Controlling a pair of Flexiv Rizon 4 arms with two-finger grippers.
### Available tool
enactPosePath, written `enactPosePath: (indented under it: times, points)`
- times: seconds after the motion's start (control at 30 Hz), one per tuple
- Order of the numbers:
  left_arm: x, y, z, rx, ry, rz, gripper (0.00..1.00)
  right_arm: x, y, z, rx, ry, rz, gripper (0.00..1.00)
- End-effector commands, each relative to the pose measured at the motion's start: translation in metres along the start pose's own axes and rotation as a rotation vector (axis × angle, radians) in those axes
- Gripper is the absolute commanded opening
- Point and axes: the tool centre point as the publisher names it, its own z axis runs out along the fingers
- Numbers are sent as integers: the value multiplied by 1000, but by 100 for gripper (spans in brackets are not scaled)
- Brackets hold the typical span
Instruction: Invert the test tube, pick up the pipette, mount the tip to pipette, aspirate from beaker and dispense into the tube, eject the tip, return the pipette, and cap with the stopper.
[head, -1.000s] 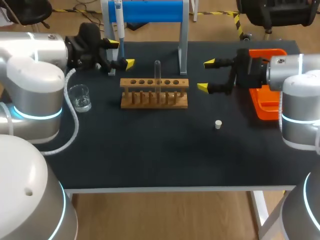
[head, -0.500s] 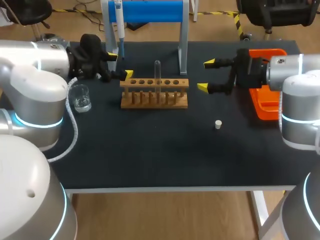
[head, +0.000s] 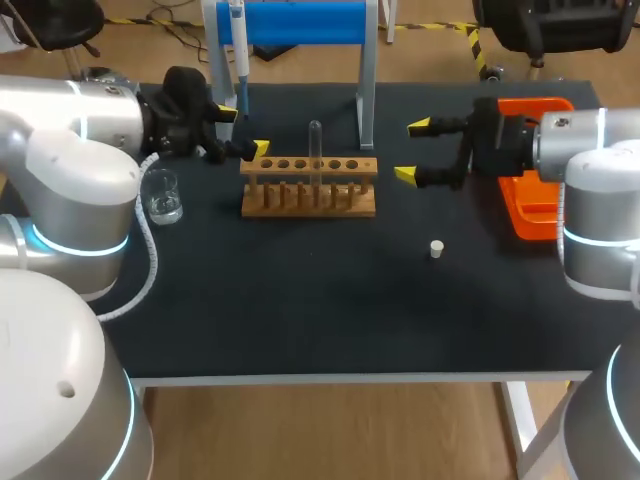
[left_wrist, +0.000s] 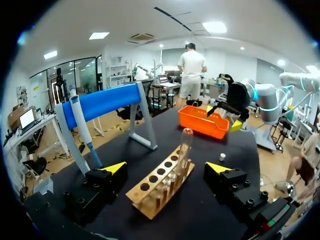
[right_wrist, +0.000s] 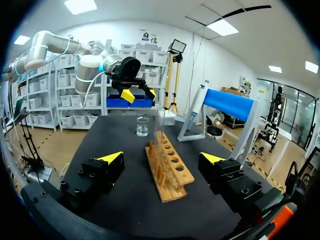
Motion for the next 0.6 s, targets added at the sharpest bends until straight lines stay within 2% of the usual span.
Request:
enactPosePath:
  times: [0.03,0.17,0.43,0.6]
  points:
    - [0,-1,0,-4,0,-1,100,0,0,0,1,2,0,100]
    - [0,-1,0,-4,0,-1,100,0,0,0,1,2,0,100]
    - [0,-1,0,-4,0,-1,100,-5,36,14,-37,44,-53,100]
    - [0,-1,0,-4,0,-1,100,-5,49,27,-103,93,-52,100]
